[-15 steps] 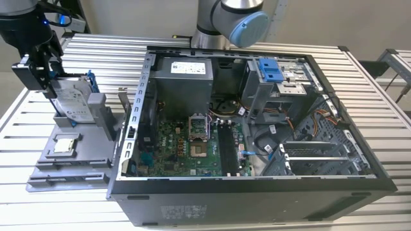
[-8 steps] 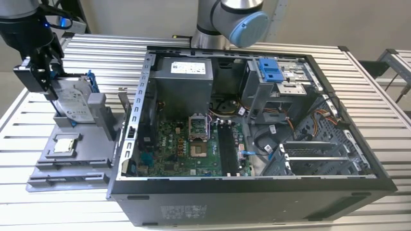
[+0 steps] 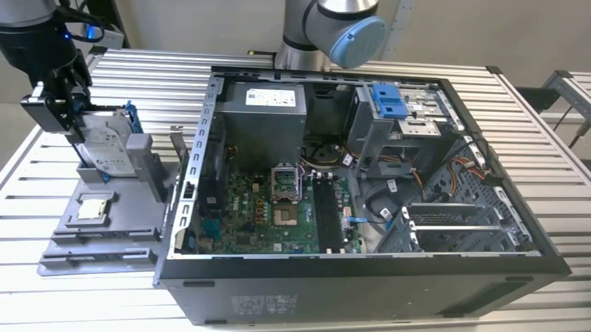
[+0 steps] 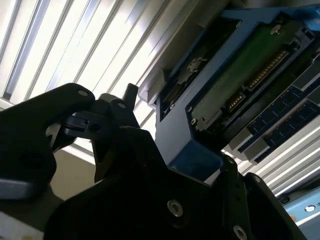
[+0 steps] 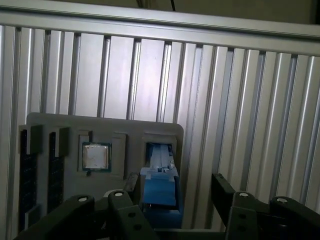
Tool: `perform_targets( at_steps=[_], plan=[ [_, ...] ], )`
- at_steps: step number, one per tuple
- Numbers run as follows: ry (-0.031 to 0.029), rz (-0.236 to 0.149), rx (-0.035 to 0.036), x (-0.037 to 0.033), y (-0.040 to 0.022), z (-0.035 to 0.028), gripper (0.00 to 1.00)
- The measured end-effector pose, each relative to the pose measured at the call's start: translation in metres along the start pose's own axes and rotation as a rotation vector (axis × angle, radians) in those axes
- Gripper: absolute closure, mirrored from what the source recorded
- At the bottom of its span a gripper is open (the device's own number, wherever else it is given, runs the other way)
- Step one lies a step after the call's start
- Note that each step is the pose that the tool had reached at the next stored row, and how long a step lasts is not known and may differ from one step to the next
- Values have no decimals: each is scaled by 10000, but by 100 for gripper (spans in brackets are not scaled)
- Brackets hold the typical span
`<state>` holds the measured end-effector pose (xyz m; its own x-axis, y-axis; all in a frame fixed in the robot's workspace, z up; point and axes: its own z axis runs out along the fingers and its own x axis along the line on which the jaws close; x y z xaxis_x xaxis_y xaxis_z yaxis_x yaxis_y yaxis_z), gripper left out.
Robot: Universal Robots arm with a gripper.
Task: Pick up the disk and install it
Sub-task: 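Pick up the disk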
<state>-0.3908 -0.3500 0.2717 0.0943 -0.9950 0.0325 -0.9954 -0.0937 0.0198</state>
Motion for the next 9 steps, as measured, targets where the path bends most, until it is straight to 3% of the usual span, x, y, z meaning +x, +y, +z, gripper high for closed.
perform_targets(
  at_steps=[7,8,9],
  plan=[
    [0,-1,0,3,1,0,0],
    [0,-1,0,4,0,0,100],
    [0,-1,0,4,0,0,100]
  ],
)
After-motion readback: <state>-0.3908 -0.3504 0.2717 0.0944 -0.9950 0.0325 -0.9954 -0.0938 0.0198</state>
